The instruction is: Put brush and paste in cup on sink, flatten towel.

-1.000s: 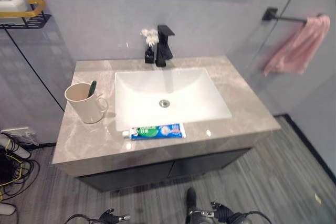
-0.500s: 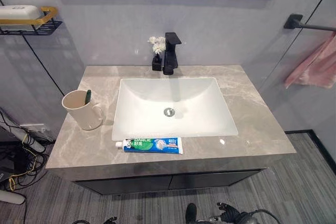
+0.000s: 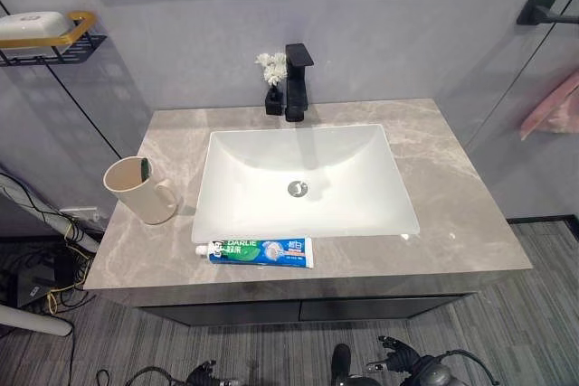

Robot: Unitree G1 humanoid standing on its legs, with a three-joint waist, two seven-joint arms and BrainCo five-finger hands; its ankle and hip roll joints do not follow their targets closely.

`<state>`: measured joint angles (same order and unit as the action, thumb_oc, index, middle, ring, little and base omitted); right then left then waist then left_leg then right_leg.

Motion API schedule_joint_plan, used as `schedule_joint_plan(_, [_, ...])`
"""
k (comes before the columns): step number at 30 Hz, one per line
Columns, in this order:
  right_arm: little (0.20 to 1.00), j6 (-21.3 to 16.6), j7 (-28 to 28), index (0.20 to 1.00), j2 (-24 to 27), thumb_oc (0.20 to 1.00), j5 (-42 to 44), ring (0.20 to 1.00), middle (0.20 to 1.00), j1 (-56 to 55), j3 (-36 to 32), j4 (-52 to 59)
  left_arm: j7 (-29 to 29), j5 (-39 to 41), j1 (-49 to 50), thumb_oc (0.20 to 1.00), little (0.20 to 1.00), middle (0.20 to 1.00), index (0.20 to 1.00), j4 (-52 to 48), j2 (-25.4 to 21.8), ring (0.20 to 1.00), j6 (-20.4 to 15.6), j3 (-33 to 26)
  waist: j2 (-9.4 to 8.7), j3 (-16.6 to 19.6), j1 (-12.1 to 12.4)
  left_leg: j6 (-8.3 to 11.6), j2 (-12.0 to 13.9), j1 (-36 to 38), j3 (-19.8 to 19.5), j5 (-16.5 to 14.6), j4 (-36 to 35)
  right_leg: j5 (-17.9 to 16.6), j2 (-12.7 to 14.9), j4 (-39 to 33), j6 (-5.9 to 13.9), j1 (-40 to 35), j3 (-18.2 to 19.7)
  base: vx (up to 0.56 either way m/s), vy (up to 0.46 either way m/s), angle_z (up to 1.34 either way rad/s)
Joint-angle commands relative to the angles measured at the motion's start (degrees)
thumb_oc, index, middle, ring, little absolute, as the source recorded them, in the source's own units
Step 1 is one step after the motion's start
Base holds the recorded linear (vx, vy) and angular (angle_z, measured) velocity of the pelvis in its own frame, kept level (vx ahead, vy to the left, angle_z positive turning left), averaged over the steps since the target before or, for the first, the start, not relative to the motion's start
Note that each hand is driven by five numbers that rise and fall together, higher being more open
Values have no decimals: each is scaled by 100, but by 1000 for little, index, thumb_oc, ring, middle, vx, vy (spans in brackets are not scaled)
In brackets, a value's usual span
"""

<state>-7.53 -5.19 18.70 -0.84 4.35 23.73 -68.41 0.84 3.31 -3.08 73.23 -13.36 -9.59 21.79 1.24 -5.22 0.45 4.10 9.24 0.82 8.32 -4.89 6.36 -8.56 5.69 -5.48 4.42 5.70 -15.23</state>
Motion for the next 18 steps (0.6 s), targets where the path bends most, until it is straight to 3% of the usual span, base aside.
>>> schedule_joint_plan(1, [1000, -142, 26, 1000, 50, 1000, 120, 1000, 1000, 351, 151, -185, 32, -180, -164, 1000, 1000, 1000, 1000, -21, -330, 1000, -210, 167, -333, -278, 3, 298, -358, -427, -406, 462, 350, 436, 100, 79, 148, -516, 222, 8, 71, -2])
schedule_joint_plan(2, [1000, -130, 57, 1000, 78, 1000, 100, 1000, 1000, 399, 133, -223, 52, -216, -194, 1000, 1000, 1000, 1000, 9, -319, 1000, -214, 209, -294, -249, -24, 277, -233, -431, -374, 509, -119, 452, 138, 77, 200, -489, 197, 5, 104, -8])
schedule_joint_plan(5, [1000, -127, 107, 1000, 80, 1000, 79, 1000, 1000, 415, 35, -379, 84, -300, -253, 1000, 1000, 1000, 1000, 166, -277, 1000, -218, 262, -227, -198, -63, 235, -171, -391, -252, 588, -490, 416, 259, 115, 291, -445, 171, 24, 124, 7])
schedule_joint_plan(9, [1000, -185, 207, 1000, 199, 1000, -1290, 1000, 1000, 491, 736, -330, 2, -611, -201, 1000, 1000, 1000, 1000, 38, -349, 1000, -275, 439, -144, -108, -21, 168, -274, -135, -198, 614, -793, 361, 351, 121, 335, -463, 212, 49, 133, -22])
schedule_joint_plan(12, [1000, -68, 411, 1000, 49, 1000, -1557, 1000, 1000, 514, 652, -657, 31, -798, -140, 1000, 1000, 1000, 1000, 181, -285, 1000, -263, 448, -134, -90, -3, 85, -400, 43, -91, 591, -946, 266, 460, 108, 411, -471, 324, 36, 130, 16])
schedule_joint_plan(18, [1000, 50, 313, 1000, -140, 1000, -1341, 1000, 1000, 563, 548, -891, 90, -654, -226, 1000, 1000, 1000, 1000, 418, -125, 1000, -208, 350, -150, 14, 83, 60, -549, -45, -42, 626, -1136, 50, 731, 48, 567, -297, 334, -29, 87, -13])
